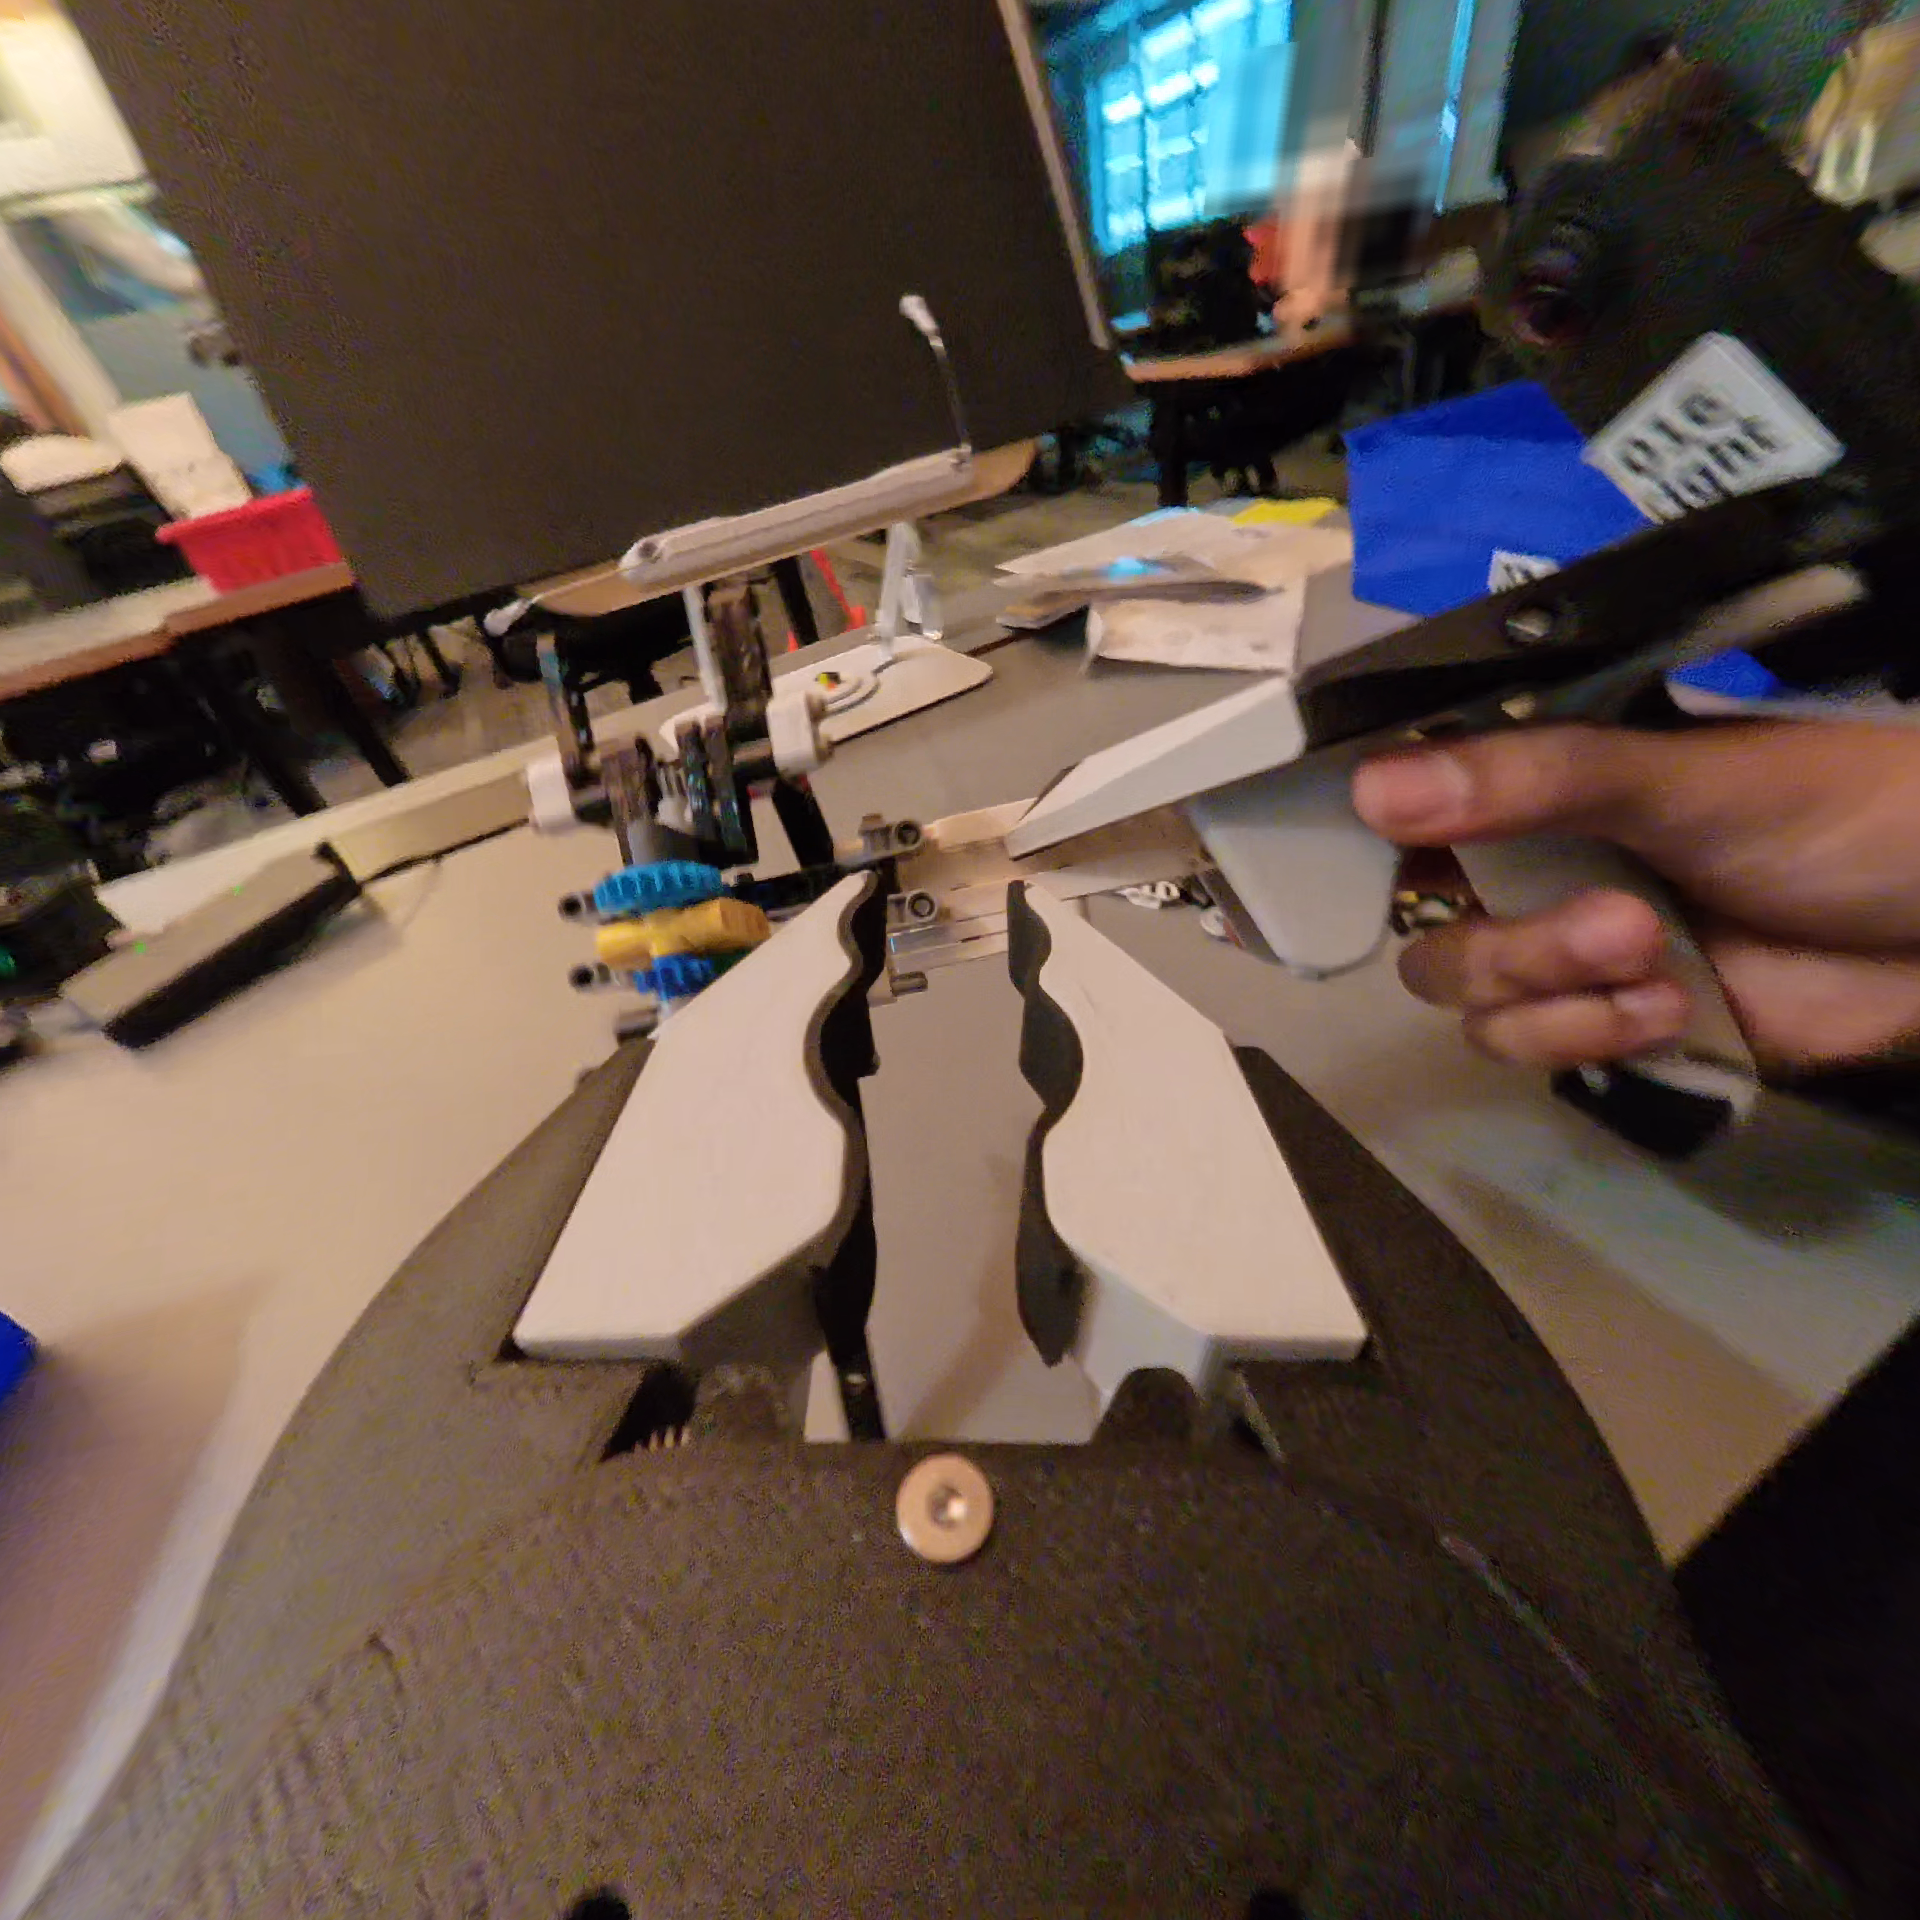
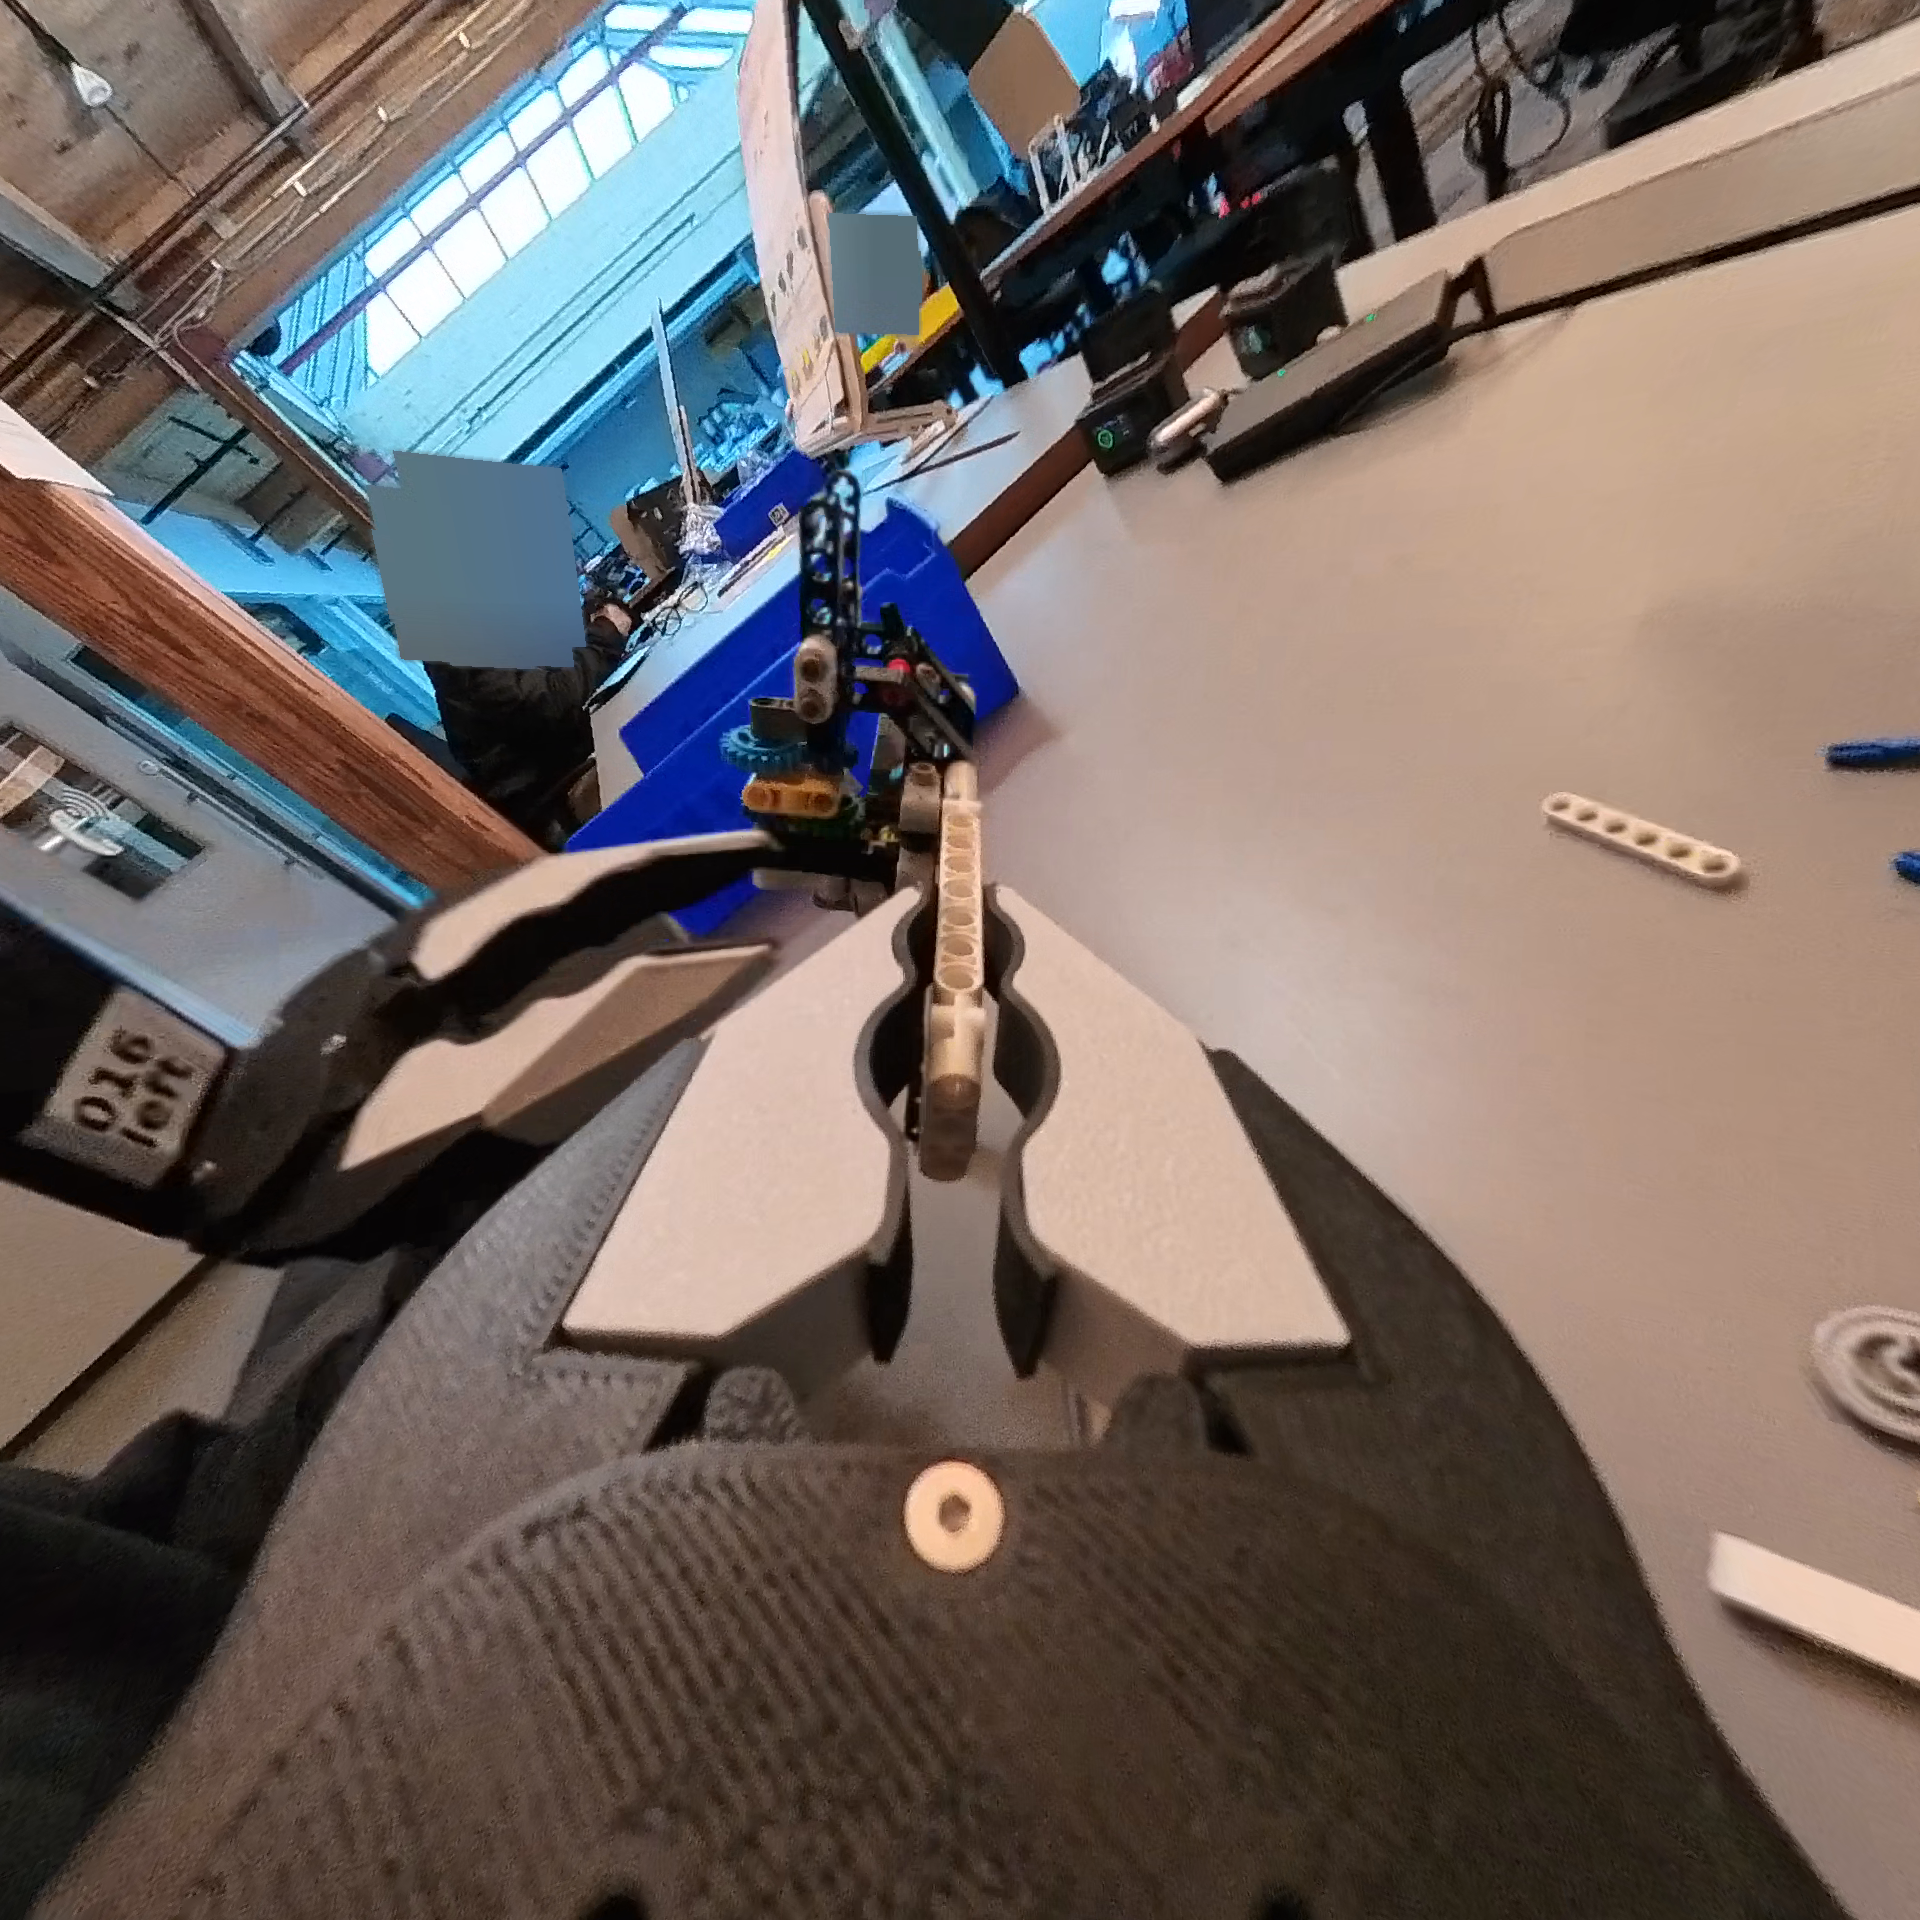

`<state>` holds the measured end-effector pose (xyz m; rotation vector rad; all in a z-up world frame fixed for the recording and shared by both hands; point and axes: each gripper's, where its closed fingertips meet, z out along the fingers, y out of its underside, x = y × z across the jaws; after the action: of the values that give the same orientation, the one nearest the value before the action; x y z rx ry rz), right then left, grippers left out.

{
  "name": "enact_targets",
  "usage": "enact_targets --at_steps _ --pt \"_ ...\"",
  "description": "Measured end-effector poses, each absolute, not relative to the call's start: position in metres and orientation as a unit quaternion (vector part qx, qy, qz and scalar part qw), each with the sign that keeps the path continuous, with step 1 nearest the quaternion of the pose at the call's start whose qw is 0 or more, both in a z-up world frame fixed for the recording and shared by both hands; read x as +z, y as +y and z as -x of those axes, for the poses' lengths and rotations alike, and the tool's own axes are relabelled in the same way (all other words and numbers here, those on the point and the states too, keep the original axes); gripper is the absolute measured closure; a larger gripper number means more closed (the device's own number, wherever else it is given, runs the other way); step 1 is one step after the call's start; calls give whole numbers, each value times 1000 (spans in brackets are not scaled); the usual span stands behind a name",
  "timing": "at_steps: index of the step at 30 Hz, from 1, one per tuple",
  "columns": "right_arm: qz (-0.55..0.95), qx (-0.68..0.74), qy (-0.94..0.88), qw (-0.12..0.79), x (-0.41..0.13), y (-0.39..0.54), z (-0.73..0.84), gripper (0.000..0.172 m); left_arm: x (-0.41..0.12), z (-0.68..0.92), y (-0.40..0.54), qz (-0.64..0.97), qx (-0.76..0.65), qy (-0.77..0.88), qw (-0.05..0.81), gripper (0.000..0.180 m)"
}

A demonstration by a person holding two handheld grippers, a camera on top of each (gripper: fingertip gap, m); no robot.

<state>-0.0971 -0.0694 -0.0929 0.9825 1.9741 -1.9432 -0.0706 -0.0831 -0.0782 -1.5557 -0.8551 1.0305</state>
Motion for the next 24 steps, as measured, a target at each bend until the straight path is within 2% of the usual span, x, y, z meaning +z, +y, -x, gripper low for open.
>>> enact_targets --at_steps 5,7,9,14,19,24 --pt "-340 -603 698 183 -109 -54 101 167 -63 53 -82 792 457 -187 359 155" --pt "-356 -568 704 232 -122 -51 103 166 -50 59 -80 819 459 -119 323 158" --pt "-376 -538 709 258 -135 -49 106 166 -60 64 -69 867 381 -79 312 153" --pt "-404 -522 697 279 -146 -47 106 165 -114 76 -56 959 163 -74 218 123" --pt "-391 -536 696 274 -138 -43 101 166 -139 93 -57 972 184 -37 142 129" --pt "-373 -533 712 265 -137 -43 97 165 -146 91 -59 979 164 -24 115 154"
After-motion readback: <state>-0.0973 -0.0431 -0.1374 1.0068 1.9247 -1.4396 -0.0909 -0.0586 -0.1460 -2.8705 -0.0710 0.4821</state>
